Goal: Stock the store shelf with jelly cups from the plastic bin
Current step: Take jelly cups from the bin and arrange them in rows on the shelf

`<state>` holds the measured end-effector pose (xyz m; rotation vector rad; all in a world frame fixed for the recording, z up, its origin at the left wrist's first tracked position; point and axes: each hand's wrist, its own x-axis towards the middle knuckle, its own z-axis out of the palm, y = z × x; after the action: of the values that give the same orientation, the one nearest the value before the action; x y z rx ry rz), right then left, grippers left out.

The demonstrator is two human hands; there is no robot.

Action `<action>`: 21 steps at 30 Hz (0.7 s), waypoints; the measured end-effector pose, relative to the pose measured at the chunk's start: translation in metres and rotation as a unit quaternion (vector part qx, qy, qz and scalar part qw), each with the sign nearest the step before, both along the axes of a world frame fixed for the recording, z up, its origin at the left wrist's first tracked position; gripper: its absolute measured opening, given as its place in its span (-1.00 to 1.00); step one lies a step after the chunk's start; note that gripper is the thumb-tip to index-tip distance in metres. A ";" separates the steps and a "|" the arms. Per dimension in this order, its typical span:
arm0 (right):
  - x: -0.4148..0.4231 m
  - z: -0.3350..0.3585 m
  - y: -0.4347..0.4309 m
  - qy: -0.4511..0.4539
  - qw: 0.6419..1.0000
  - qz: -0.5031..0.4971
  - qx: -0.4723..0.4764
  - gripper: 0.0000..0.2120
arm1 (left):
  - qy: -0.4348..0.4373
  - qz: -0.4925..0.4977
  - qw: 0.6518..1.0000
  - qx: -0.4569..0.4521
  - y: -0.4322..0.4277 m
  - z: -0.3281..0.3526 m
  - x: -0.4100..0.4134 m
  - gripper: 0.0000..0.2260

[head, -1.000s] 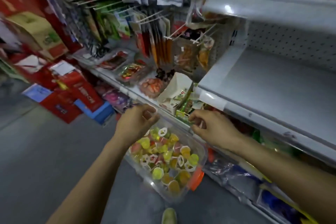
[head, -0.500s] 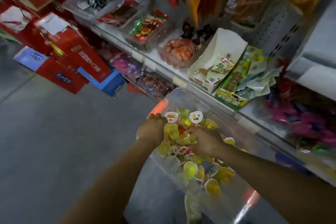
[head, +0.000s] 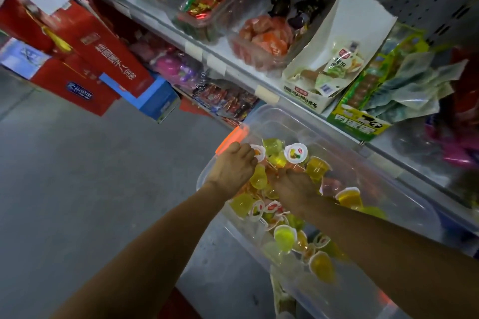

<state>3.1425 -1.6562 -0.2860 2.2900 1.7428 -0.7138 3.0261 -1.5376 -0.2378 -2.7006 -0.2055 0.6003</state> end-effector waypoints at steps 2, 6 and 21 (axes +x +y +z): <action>-0.001 -0.006 -0.004 -0.051 0.998 0.023 0.013 -0.70 | -0.015 -0.048 0.999 -0.002 0.003 0.000 -0.003 -0.75; -0.001 0.019 -0.023 -0.075 0.992 0.077 0.064 -0.52 | -0.022 -0.076 0.997 0.005 0.007 0.010 0.001 -0.87; 0.025 0.080 -0.128 0.170 0.963 -0.195 0.071 -0.43 | -0.088 0.406 0.886 -0.207 -0.041 -0.004 -0.005 -0.50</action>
<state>3.1679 -1.7846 -0.2058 2.7881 1.5136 -1.1477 3.0208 -1.5785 -0.2419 -2.9988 -1.4567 0.6637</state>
